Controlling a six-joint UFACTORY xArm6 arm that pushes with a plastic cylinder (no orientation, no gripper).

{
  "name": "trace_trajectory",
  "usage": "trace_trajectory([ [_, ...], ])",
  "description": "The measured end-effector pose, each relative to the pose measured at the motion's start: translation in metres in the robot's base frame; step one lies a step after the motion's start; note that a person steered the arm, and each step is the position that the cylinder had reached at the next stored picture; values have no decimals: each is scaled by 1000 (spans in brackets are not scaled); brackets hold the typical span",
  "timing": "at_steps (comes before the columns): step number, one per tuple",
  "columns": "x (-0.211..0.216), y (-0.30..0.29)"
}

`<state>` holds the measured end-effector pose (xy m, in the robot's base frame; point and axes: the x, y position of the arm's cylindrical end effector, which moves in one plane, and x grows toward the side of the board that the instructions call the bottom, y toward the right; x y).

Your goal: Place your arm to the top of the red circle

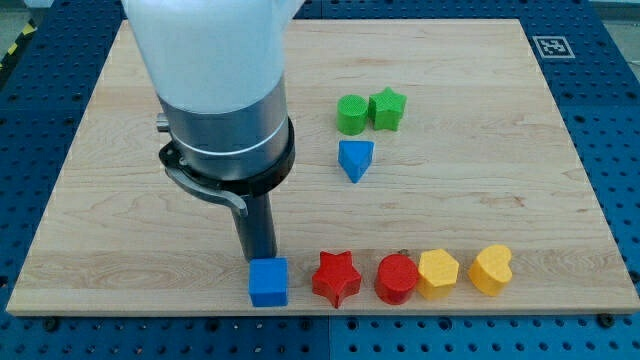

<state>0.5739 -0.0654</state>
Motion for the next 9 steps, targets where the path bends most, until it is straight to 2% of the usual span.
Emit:
trace_trajectory([
  [2, -63, 10],
  [4, -63, 13],
  [7, -56, 97],
  [9, -56, 106],
])
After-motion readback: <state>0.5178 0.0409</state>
